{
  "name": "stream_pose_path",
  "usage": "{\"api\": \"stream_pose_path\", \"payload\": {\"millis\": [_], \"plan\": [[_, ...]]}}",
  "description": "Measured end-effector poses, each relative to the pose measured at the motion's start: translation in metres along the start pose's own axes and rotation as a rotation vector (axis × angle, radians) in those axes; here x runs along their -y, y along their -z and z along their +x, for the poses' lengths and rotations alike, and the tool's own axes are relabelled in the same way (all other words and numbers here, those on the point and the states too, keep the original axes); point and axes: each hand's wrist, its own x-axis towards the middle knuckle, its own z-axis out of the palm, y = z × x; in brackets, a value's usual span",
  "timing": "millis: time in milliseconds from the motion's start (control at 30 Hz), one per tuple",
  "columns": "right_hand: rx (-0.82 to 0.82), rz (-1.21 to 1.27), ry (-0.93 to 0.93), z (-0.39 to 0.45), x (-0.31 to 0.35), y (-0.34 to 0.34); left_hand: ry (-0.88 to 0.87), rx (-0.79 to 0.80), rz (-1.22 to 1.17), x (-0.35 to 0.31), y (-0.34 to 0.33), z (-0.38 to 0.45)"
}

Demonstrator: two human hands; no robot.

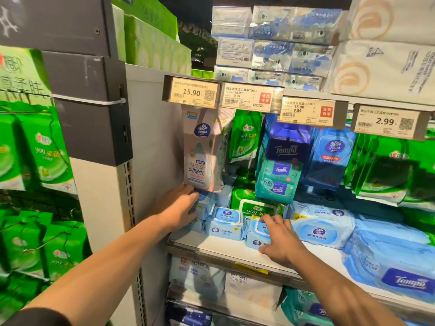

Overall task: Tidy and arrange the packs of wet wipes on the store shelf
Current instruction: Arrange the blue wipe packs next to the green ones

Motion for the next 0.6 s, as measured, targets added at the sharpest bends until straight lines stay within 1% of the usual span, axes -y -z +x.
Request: {"api": "stream_pose_path", "payload": {"millis": [100,133,167,267,300,400,433,500,600], "plan": [[-0.084,-0.008,0.047,-0.005,0.004,0.002,-0.070,-0.122,0.076,0.004,0.001,-0.001],[-0.114,0.014,0.055,-0.007,0.007,0.003,-0.066,-0.119,0.070,0.006,0.000,-0.001],[-0.138,0.032,0.063,-0.009,0.011,0.004,-0.075,-0.079,0.071,0.007,-0.002,-0.002],[-0.186,0.051,0.096,-0.014,0.025,0.008,-0.071,0.048,-0.245,0.004,-0.009,-0.004],[-0.197,0.065,0.104,-0.015,0.030,0.009,-0.097,0.047,-0.253,0.002,-0.009,-0.005],[-0.248,0.078,0.158,-0.015,0.045,0.012,-0.129,-0.127,-0.055,-0.001,-0.005,-0.006],[-0.260,0.061,0.183,-0.013,0.051,0.013,-0.139,-0.159,-0.001,-0.002,-0.003,-0.007],[-0.261,0.026,0.207,-0.006,0.063,0.014,-0.143,-0.192,0.035,-0.003,0.001,-0.012],[-0.244,0.026,0.170,0.010,0.080,0.013,-0.129,-0.181,-0.006,-0.003,0.000,-0.016]]}}
